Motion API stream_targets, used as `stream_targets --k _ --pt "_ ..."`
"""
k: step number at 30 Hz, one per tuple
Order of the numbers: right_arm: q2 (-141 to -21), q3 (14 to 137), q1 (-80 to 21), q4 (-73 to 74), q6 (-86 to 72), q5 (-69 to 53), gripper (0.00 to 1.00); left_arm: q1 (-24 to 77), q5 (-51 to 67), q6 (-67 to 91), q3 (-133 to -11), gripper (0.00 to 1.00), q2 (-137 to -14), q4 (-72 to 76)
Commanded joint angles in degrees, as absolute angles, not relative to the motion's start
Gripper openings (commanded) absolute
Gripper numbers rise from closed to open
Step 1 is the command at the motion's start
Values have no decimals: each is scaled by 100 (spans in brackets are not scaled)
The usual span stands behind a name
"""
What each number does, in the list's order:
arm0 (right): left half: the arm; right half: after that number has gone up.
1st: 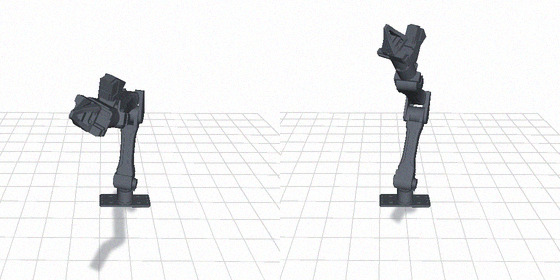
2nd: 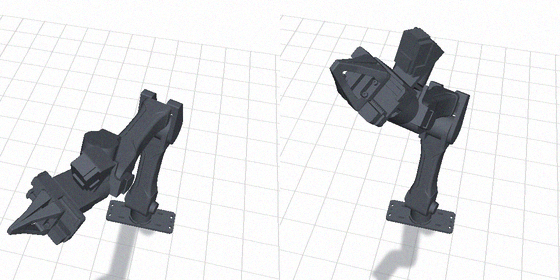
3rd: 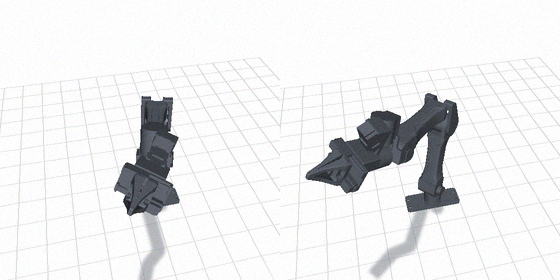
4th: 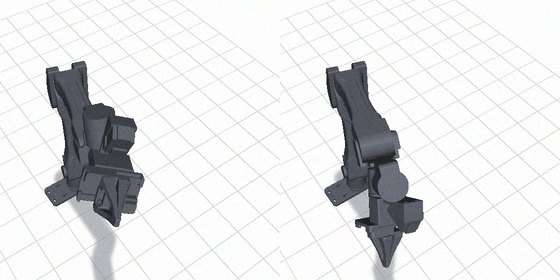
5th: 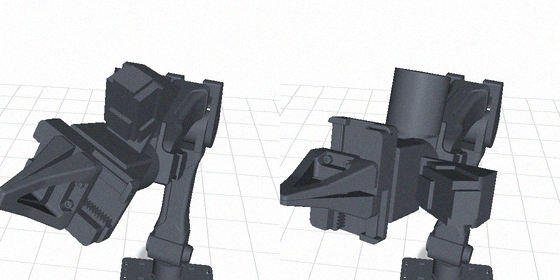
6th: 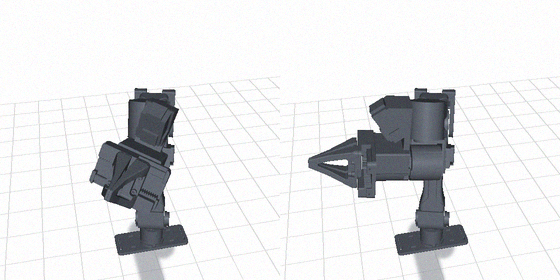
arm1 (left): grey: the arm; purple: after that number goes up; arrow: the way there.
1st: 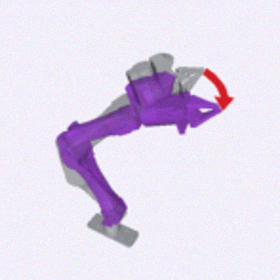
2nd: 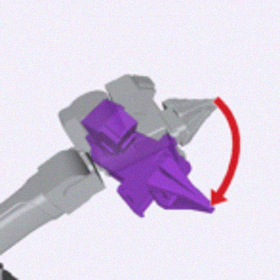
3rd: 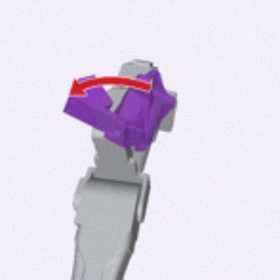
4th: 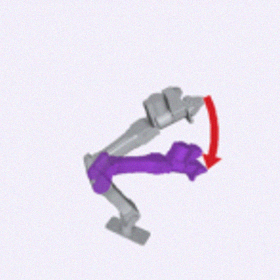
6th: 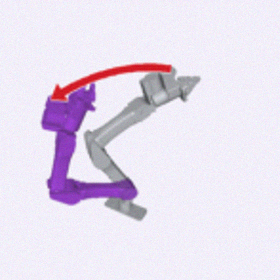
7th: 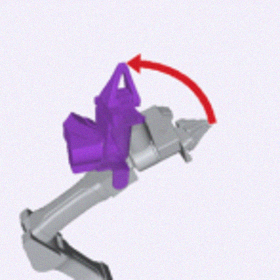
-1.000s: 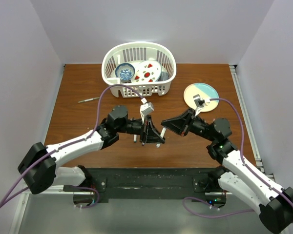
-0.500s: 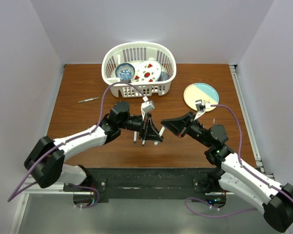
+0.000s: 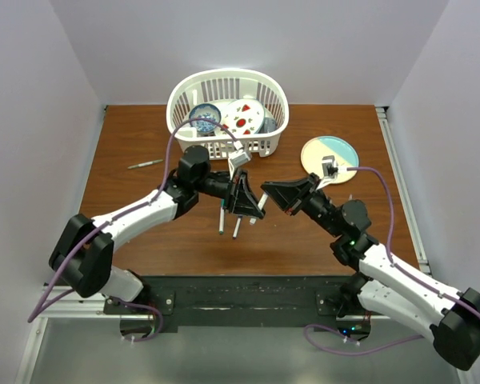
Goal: Insert the pens into the pen caps
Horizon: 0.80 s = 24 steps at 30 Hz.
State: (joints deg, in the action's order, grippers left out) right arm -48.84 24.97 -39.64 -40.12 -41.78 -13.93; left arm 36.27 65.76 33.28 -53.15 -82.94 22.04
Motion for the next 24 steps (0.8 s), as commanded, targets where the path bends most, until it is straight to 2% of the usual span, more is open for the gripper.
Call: stream_targets --k 1,20,24 --pt "-5378 2048 -4834 -1986 -4087 -3840 0 2918 4834 3305 -6626 0 -8226 3630" --pt "-6240 2276 -5546 -2294 -4561 -3946 0 2646 4641 1918 -8805 0 -8859 1654" --pt "-6100 2355 -5564 -2242 -4597 -3736 0 2646 4719 1793 -8816 0 -8816 1380"
